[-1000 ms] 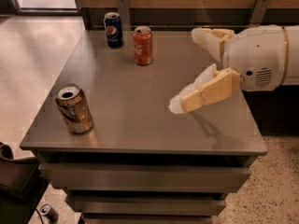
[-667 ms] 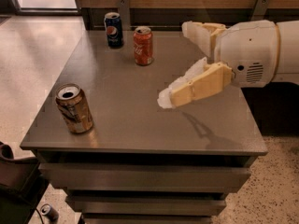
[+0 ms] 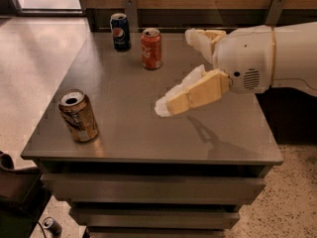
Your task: Knock orange can over
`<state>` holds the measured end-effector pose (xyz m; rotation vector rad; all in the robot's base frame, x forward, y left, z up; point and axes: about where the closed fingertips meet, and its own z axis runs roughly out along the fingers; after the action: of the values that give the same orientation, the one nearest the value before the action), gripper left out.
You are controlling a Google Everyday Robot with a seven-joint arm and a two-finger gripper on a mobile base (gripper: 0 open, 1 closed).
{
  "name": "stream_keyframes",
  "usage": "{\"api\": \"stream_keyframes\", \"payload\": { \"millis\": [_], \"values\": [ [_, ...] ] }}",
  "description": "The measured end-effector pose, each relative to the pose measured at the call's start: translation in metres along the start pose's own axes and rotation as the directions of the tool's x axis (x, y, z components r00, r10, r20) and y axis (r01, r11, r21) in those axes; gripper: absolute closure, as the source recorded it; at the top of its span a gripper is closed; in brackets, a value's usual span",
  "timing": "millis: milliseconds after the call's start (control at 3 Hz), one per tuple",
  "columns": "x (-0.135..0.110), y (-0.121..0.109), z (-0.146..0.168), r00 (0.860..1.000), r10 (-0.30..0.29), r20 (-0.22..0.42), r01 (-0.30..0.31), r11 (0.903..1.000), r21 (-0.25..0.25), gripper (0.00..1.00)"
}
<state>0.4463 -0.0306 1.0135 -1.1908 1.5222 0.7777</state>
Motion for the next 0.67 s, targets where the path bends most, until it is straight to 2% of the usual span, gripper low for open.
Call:
{"api": "stream_keyframes", "payload": {
  "millis": [333,667],
  "values": [
    [0.023,-0.007,0.030,0.999,0.026,-0.037,-0.025,0.9995,0.020,0.00],
    [0.045,-0.011,0.057,0.998,0.052,-0.029,-0.051,0.9983,0.026,0.00]
  ]
}}
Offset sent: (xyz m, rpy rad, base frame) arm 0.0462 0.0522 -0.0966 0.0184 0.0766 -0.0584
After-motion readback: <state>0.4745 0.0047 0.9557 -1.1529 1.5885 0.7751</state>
